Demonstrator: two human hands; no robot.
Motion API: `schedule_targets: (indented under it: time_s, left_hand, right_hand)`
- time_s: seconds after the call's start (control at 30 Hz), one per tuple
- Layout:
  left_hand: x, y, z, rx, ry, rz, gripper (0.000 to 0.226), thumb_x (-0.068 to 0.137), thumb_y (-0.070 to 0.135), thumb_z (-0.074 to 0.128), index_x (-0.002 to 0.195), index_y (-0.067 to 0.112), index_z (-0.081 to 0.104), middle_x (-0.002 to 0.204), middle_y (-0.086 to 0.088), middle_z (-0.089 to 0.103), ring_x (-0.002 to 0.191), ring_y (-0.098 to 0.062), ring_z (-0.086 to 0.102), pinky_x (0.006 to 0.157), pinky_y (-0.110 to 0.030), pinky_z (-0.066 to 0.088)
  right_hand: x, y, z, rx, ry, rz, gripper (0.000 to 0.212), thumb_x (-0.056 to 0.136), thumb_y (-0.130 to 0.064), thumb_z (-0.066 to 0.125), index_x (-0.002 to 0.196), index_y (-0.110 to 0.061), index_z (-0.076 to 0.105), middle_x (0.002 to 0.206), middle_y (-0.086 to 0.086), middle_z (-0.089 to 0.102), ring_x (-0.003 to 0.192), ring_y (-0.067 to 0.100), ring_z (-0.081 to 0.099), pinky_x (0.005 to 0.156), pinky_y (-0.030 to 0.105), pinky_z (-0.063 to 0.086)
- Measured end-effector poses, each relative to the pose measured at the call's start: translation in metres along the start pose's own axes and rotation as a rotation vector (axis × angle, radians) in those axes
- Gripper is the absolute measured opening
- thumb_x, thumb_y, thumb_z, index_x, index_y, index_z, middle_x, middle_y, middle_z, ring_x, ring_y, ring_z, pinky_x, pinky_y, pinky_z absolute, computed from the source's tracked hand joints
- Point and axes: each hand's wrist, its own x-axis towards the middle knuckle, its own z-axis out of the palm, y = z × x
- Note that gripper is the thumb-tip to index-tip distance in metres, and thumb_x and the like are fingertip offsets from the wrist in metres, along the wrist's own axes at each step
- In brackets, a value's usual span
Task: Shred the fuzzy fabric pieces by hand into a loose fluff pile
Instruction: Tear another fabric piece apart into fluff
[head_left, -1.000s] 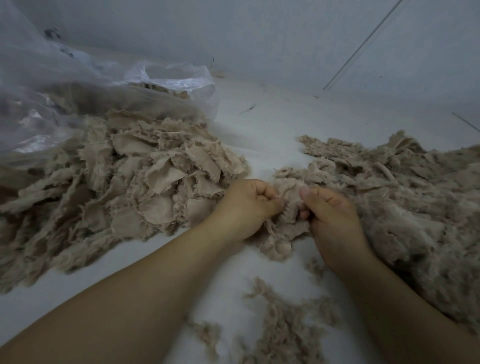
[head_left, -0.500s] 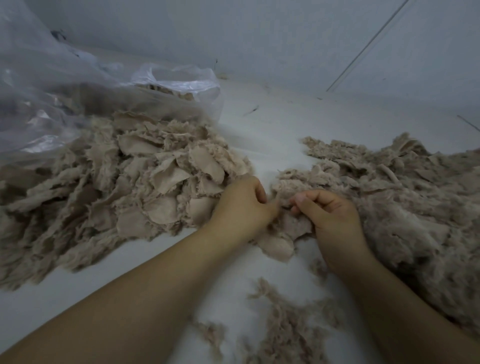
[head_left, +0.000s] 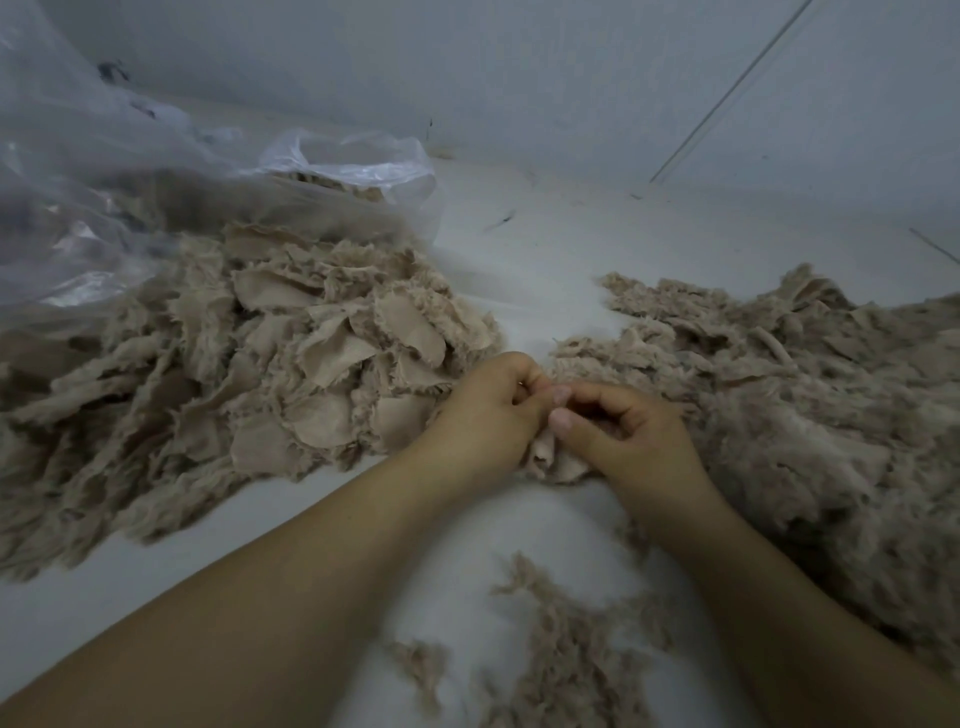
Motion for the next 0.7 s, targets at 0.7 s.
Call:
schedule_targets:
  time_s: [0.7]
  left_hand:
    - [-0.003,0.009,-0.012,-0.206,-0.196,-0.138,0.033,0.095,0.014,0.06,0.066,0.008,0.045,0.04,0.0,0.037,0.033,-0.011,0.028,0.035,-0.017,0.021]
  right_hand:
    - [0.004,0.002,-0.002,0.113,0.207,0.101,0.025,0.1,-0.018,0.054,0.092,-0.008,0.075,0.089,0.024,0.073,0.078,0.033,0.067,0.074,0.049,0.057]
